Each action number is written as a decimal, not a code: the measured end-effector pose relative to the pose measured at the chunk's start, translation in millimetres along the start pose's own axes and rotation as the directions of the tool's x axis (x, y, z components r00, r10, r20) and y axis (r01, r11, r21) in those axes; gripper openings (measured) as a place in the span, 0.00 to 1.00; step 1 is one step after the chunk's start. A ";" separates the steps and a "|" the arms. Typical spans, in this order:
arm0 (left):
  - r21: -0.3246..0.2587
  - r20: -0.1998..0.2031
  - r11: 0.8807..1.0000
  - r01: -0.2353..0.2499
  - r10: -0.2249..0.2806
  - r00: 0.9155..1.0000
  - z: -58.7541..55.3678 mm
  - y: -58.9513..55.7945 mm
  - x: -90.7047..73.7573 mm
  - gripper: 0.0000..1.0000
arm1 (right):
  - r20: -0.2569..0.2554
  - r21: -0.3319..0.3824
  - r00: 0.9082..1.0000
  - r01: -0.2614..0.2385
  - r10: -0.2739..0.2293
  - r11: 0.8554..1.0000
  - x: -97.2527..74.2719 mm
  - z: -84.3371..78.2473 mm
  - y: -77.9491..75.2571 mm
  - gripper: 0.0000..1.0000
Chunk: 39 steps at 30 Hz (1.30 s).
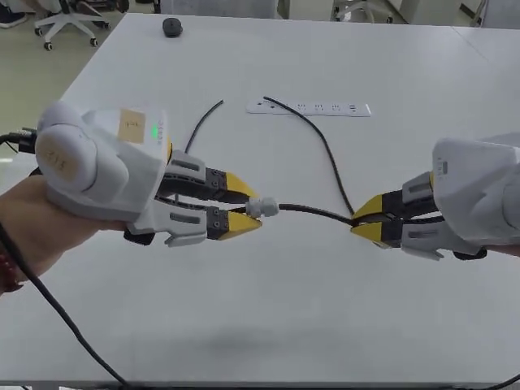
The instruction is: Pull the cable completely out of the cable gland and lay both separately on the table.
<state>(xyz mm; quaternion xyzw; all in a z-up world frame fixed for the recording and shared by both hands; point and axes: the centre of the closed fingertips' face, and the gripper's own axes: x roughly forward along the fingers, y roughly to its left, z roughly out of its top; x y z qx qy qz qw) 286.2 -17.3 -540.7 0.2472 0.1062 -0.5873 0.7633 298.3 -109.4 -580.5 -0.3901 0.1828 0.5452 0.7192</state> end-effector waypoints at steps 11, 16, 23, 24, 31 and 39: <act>-0.004 -0.005 1.000 0.001 -0.001 1.000 -3.3 -1.9 0.6 0.15 | -0.020 0.047 1.000 -0.014 0.014 0.999 4.1 -12.7 4.6 0.00; -0.005 -0.017 1.000 0.004 -0.004 1.000 -6.1 -4.3 3.2 0.15 | -0.024 0.062 1.000 -0.017 0.018 0.998 5.2 -14.6 7.0 0.00; 0.026 -0.051 1.000 0.003 -0.001 0.999 -9.8 -4.4 5.5 0.15 | 0.064 0.085 0.998 0.010 -0.016 0.996 -0.6 16.8 2.3 0.14; 0.028 -0.054 1.000 0.003 -0.001 0.999 -10.2 -4.6 6.0 0.15 | 0.090 0.085 0.996 0.013 -0.020 0.996 -1.4 25.5 1.7 0.16; 0.037 -0.058 0.999 -0.001 0.003 0.998 -11.1 -6.6 10.5 0.15 | 0.196 0.039 0.981 0.005 -0.013 0.999 4.8 80.0 9.8 0.13; 0.035 -0.049 0.999 -0.010 0.011 0.999 -9.7 -7.0 11.8 0.15 | 0.199 -0.006 0.980 -0.008 0.009 1.000 16.1 88.4 15.7 0.01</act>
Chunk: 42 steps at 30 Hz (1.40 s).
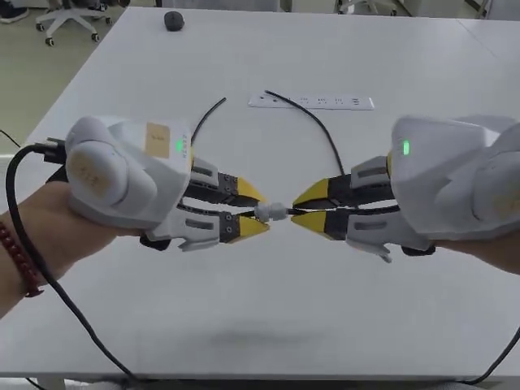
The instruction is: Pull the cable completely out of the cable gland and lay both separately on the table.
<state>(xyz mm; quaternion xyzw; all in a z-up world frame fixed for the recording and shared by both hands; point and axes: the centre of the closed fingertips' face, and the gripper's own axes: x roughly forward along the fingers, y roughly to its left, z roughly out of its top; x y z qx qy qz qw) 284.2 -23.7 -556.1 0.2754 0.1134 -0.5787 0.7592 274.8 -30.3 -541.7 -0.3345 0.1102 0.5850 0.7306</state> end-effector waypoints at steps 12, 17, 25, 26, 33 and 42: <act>-0.013 0.008 1.000 -0.002 0.002 1.000 0.9 -2.5 0.7 0.15 | -0.027 -0.047 0.999 -0.018 0.017 0.999 3.3 -6.7 1.8 0.00; -0.018 0.008 1.000 -0.011 0.011 1.000 -0.3 -2.0 0.6 0.15 | -0.039 -0.063 0.999 -0.018 0.016 0.998 0.4 -10.6 0.1 0.00; -0.025 0.002 0.999 -0.021 0.022 1.000 -5.8 -2.0 -2.1 0.15 | -0.063 -0.056 0.998 -0.017 0.013 0.998 -6.8 -24.2 -1.5 0.00; -0.026 0.002 0.999 -0.024 0.024 1.000 -6.3 -1.8 -2.5 0.15 | -0.066 -0.053 0.998 -0.013 0.010 0.999 -7.9 -26.0 -2.1 0.00; -0.023 0.006 0.999 -0.030 0.030 1.000 -7.9 -1.3 -3.9 0.15 | -0.079 -0.028 0.997 -0.006 0.004 1.000 -11.0 -39.1 -4.1 0.00; -0.025 0.004 0.999 -0.023 0.023 1.000 -11.8 -2.8 -4.7 0.15 | -0.133 0.001 0.991 0.002 -0.002 1.000 -15.4 -68.0 -5.5 0.00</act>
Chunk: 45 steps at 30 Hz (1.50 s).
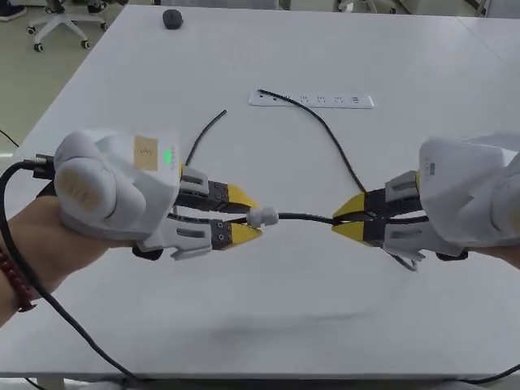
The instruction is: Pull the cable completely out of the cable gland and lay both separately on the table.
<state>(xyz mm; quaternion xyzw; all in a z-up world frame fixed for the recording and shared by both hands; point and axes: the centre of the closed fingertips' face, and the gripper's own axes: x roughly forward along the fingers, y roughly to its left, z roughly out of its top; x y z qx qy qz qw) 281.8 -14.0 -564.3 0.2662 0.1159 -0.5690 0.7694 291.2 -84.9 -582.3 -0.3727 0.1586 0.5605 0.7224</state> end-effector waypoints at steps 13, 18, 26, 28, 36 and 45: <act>-0.003 -0.003 1.000 0.004 -0.004 1.000 -3.0 -2.5 1.2 0.15 | -0.056 0.054 0.998 -0.015 0.018 0.998 2.2 -32.0 4.0 0.00; -0.003 -0.006 1.000 0.007 -0.007 1.000 -4.2 -3.4 2.0 0.15 | -0.058 0.061 0.998 -0.020 0.024 0.998 4.1 -34.4 6.2 0.00; -0.012 -0.014 1.000 0.000 0.000 1.000 -5.9 -2.6 2.5 0.15 | -0.068 0.073 0.997 -0.024 0.029 0.997 2.9 -33.9 4.5 0.00; -0.016 -0.020 1.000 -0.012 0.011 1.000 -7.0 0.0 2.2 0.15 | -0.067 0.049 0.998 -0.006 0.009 0.999 2.7 -30.8 1.6 0.01; -0.009 -0.042 1.000 -0.017 0.016 0.999 -9.7 -0.6 3.2 0.15 | 0.072 0.044 0.997 -0.004 0.001 0.999 3.0 23.7 4.5 0.09; 0.008 -0.042 1.000 -0.010 0.010 0.999 -3.7 -3.5 6.2 0.15 | 0.091 -0.048 0.995 -0.028 0.032 0.998 18.0 56.9 16.9 0.05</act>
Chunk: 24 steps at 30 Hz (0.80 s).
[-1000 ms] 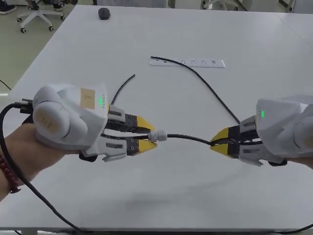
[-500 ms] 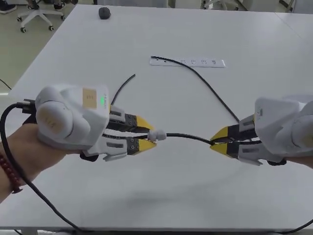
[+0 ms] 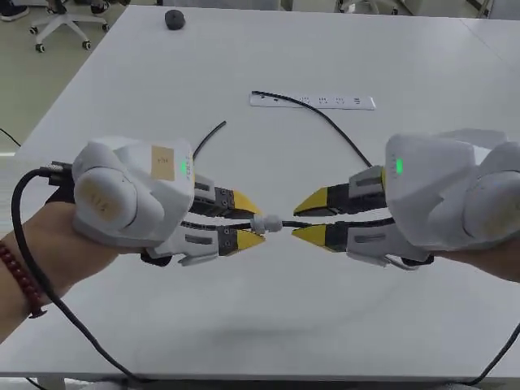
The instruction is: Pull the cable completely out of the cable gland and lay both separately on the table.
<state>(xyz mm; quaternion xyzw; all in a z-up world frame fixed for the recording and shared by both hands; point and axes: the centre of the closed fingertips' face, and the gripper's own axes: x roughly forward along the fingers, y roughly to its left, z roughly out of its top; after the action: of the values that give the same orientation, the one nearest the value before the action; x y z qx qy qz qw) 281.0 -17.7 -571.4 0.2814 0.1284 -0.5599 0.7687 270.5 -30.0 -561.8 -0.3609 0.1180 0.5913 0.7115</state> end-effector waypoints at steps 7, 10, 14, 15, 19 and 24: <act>0.005 0.002 1.000 0.007 -0.007 1.000 1.5 -2.5 0.8 0.15 | -0.020 -0.004 1.000 0.004 -0.004 1.000 0.4 -4.3 -2.4 0.00; 0.009 0.002 1.000 0.009 -0.009 1.000 1.6 -3.3 1.6 0.15 | -0.028 -0.002 1.000 -0.003 0.002 1.000 -0.3 -6.2 -0.6 0.00; 0.007 0.010 1.000 0.007 -0.008 1.000 3.2 -2.3 1.1 0.15 | -0.021 -0.016 1.000 0.003 -0.003 1.000 -4.6 -5.7 -2.1 0.00; 0.010 0.007 1.000 0.004 -0.004 1.000 2.7 -1.3 0.9 0.15 | -0.024 -0.019 1.000 0.005 -0.006 1.000 -6.0 -6.7 -3.1 0.00; 0.004 0.011 1.000 -0.003 0.003 1.000 1.9 2.0 -1.3 0.15 | -0.029 -0.008 0.999 0.017 -0.017 1.000 -13.3 -13.2 -7.7 0.00; 0.009 0.014 1.000 -0.004 0.004 1.000 2.5 3.0 -2.6 0.15 | -0.046 0.002 0.999 0.027 -0.027 1.000 -20.0 -24.1 -10.3 0.00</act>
<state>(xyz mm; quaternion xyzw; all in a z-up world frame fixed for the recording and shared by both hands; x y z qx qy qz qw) 282.6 -16.5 -567.2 0.2811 0.1202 -0.5610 0.7693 280.9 -61.3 -563.2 -0.3749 0.1302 0.5731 0.7170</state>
